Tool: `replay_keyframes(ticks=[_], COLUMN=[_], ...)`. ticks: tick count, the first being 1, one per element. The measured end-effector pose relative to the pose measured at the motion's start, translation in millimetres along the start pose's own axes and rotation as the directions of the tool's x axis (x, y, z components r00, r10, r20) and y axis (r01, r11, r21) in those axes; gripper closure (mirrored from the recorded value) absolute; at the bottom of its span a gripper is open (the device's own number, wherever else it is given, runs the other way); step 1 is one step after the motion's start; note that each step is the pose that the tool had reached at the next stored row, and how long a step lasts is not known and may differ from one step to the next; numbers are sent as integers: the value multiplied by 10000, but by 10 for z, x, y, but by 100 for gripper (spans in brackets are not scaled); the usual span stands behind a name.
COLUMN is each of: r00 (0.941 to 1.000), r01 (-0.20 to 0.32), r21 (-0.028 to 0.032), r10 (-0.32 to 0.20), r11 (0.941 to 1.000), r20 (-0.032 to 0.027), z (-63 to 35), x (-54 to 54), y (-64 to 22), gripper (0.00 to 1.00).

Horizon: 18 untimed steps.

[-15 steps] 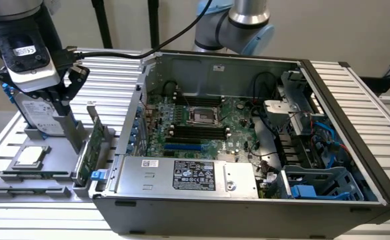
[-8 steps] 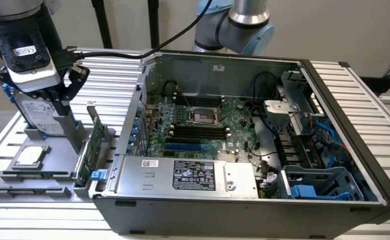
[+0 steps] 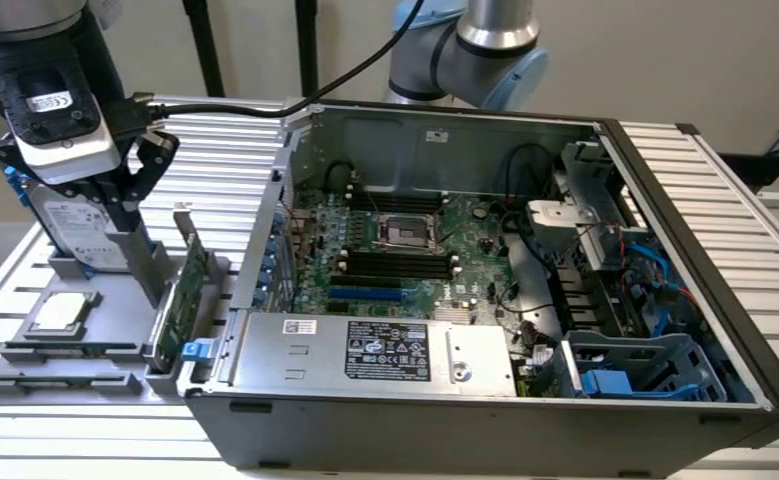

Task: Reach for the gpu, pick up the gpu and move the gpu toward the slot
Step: 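Pick up the gpu and move the gpu toward the slot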

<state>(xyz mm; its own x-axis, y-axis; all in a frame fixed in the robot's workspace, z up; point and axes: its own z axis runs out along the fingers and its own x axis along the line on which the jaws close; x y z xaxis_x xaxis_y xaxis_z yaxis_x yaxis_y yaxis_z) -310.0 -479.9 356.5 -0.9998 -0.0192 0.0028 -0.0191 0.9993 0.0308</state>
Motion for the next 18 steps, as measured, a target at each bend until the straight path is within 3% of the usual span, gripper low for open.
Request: replay_keyframes(ticks=[1,5,7,8,12,18], r00=[10000,10000,10000,10000,10000,10000], r01=[0,0,0,0,2,1], r21=[-1,-1,0,0,-1,1], r10=[0,0,0,0,-2,-1], r11=[10000,10000,10000,10000,10000,10000], r20=[0,0,0,0,28,31], z=[0,0,0,0,20,126], x=[0,0,0,0,0,0], y=[0,0,0,0,-2,-42], gripper=[88,64,64,58,58,58])
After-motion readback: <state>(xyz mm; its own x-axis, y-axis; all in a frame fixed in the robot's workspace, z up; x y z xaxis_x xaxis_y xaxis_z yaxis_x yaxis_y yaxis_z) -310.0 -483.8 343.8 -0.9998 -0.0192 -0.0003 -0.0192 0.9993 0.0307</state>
